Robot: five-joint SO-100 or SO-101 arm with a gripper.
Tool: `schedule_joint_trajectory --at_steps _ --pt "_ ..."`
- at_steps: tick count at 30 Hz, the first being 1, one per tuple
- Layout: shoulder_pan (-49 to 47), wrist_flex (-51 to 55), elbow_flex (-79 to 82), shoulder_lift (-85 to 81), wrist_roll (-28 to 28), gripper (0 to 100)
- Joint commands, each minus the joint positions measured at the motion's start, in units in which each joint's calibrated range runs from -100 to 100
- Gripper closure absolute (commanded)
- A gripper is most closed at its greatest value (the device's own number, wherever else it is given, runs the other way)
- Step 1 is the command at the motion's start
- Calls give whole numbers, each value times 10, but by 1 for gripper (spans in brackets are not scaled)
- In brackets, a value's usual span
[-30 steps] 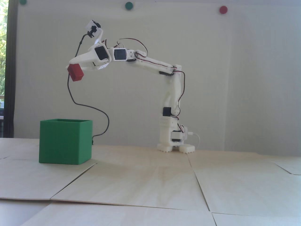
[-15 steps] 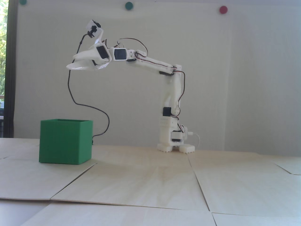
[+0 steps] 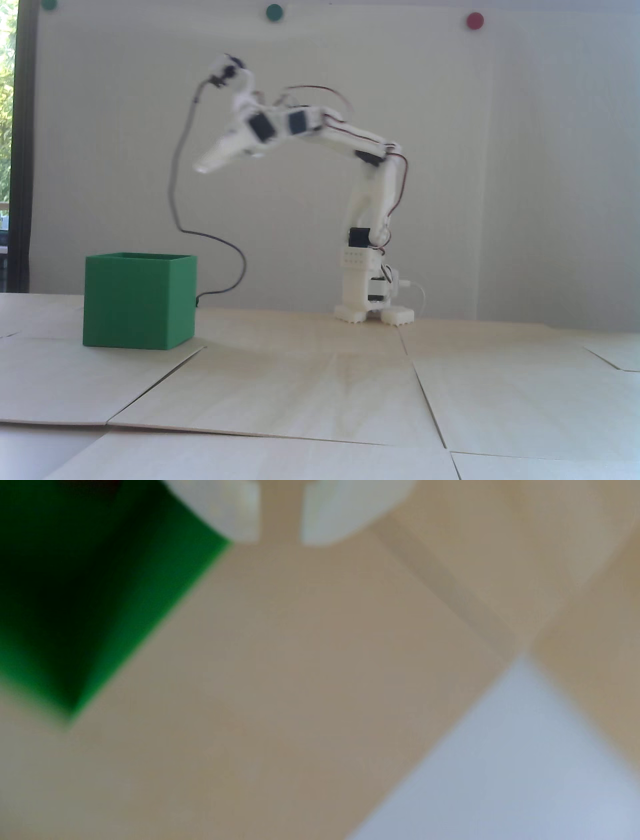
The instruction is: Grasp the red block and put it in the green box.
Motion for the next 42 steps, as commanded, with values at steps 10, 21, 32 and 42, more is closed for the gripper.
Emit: schedule_joint_trajectory --at_steps 10,21,32,42 --pt "-195 23 619 -626 3 98" --pt "-268 326 749 -759 130 98" --pt "-268 484 748 -759 160 97" --pt "-270 484 747 -759 160 97"
